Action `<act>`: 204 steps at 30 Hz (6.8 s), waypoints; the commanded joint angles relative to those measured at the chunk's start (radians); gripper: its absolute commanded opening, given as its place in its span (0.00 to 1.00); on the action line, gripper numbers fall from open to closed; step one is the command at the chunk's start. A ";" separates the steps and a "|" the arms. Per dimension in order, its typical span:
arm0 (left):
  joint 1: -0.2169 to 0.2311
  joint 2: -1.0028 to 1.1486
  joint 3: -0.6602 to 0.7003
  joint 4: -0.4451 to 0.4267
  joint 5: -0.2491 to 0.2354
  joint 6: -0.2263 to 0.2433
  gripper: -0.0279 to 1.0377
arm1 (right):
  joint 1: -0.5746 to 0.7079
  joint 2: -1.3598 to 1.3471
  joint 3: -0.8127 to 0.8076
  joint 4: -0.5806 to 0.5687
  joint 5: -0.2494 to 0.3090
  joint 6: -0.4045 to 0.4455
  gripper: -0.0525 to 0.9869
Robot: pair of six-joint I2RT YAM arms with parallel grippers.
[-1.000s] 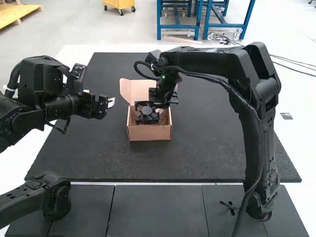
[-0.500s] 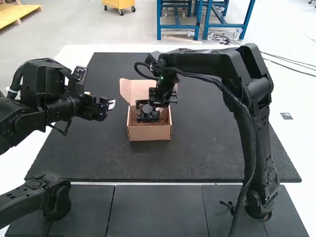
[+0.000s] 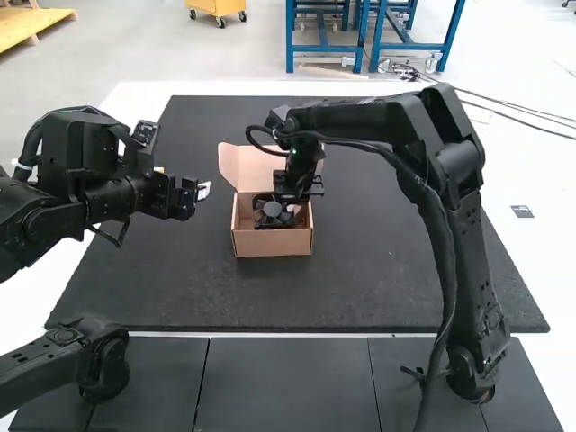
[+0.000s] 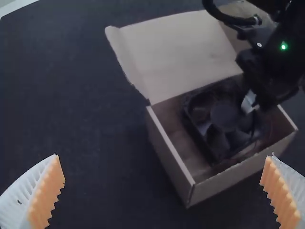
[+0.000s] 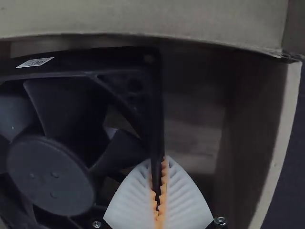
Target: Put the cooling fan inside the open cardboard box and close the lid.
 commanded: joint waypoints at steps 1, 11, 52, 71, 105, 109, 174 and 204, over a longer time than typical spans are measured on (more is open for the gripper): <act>0.010 -0.017 0.001 0.011 -0.008 0.008 0.94 | -0.013 0.000 0.038 0.000 -0.012 -0.005 0.08; 0.010 -0.015 -0.002 0.014 -0.008 0.008 0.94 | -0.013 0.015 0.092 -0.008 -0.039 -0.039 0.28; 0.202 0.275 0.119 0.057 -0.017 -0.010 0.94 | -0.047 -0.753 -0.517 0.381 0.080 -0.228 0.61; 0.240 0.443 0.091 0.255 -0.017 -0.008 0.94 | -0.068 -0.813 -0.776 0.745 0.067 -0.278 0.61; 0.277 0.687 0.081 0.523 -0.131 -0.010 0.94 | -0.194 -0.667 -0.720 0.871 -0.001 -0.275 0.91; 0.297 0.709 0.079 0.546 -0.131 -0.010 0.94 | -0.199 -0.653 -0.723 0.874 -0.007 -0.275 0.92; 0.237 0.949 0.225 0.643 -0.034 -0.008 0.94 | -0.248 -0.311 -0.465 0.912 -0.144 -0.257 0.53; 0.237 0.960 0.225 0.643 -0.036 -0.010 0.94 | -0.240 -0.367 -0.450 0.889 -0.116 -0.235 0.40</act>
